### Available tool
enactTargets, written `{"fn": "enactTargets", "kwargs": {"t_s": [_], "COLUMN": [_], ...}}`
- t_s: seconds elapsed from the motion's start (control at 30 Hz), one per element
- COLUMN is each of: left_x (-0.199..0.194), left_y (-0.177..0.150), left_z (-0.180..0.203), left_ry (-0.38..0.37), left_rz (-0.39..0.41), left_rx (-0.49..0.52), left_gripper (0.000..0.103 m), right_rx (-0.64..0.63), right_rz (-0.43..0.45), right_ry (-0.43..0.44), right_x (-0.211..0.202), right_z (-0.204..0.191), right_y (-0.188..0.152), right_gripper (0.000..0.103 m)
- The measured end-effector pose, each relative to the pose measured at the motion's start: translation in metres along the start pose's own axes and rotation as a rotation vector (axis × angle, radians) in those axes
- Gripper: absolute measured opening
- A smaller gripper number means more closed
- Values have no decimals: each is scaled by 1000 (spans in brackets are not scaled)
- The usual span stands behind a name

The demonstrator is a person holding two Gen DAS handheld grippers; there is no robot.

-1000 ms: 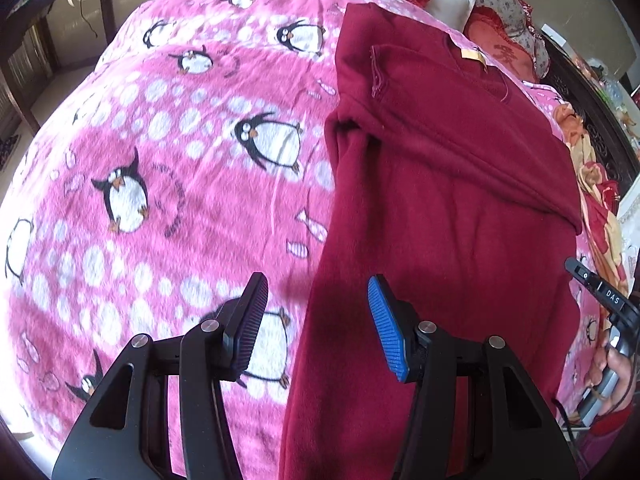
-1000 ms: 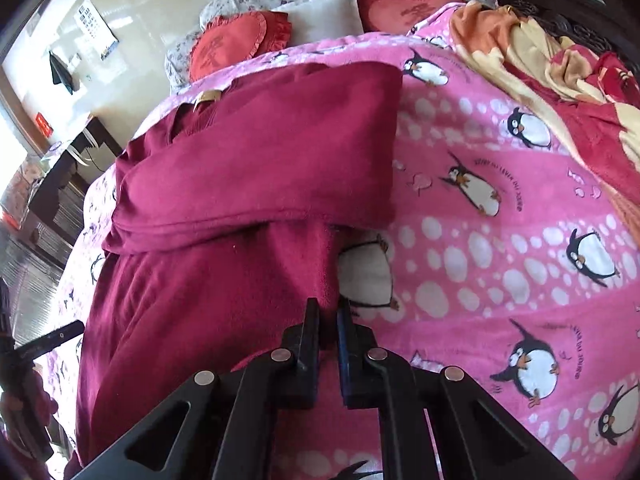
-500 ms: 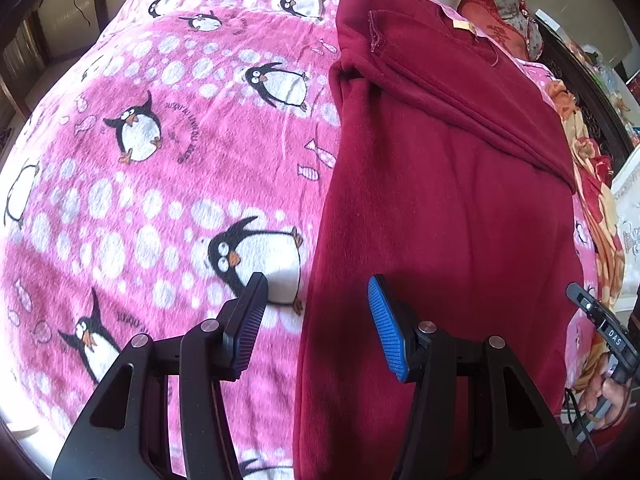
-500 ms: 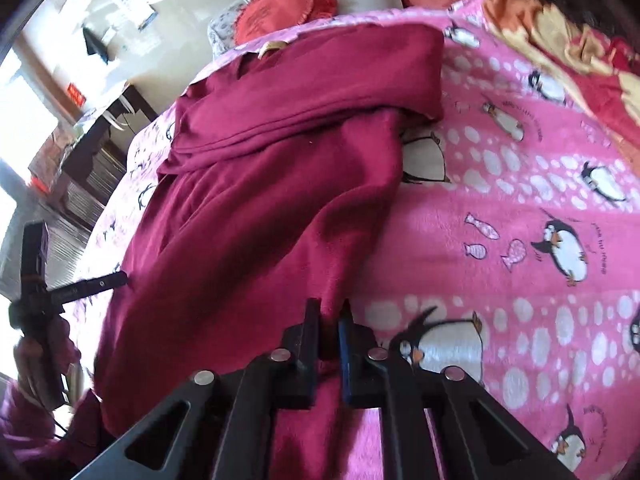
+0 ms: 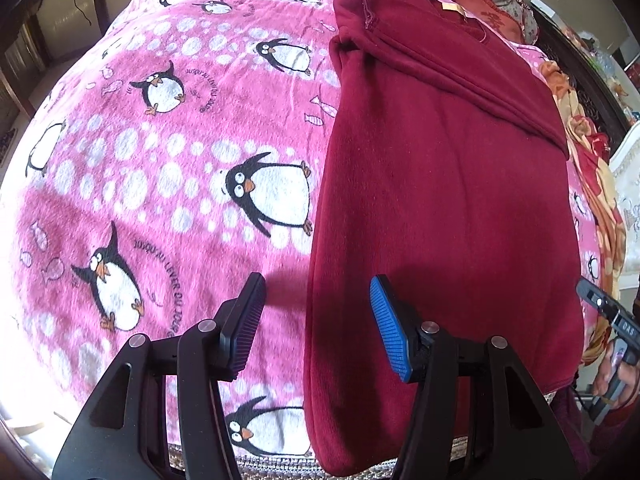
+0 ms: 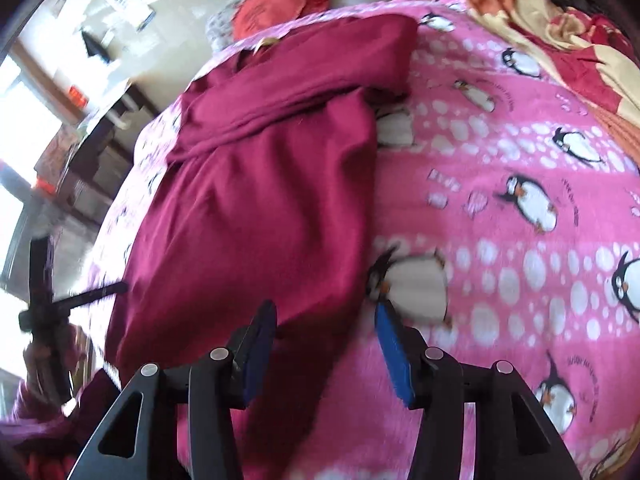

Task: Fold small clothes
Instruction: 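Move both open grippers along the folded sweatshirt to its hem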

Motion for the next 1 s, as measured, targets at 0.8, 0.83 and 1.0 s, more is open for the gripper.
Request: {"fn": "enactTargets", "kwargs": {"t_s": [0.8,0.83,1.0], "left_x": [-12,-13,-13], "left_y": [-33,-36,-44], "left_z": [-14,-15,-18], "left_ry": [-35,-36,-57], "left_rz": [-55,-55,-73], "left_rx": [-25,-22,-26], "left_gripper": [54,54,55], "right_rx": [51,57,68], "right_rz": [79,73,24], "right_ry": [32,59,145], "right_x": [-29,-29,-24], "right_z": [0,-1,-11], "right_y": [-40,-43,-56], "right_gripper": [11,18,51]}}
Point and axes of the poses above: each gripper's, at about its wrist camera, not at the fingertips, and x roughly the way its jaws point, z to its right, y to its top, the point moved 1 cm from there along x, roughly the way its jaws point, and after that the axes turned 13 degrees about -x, right-handed, at the moved point
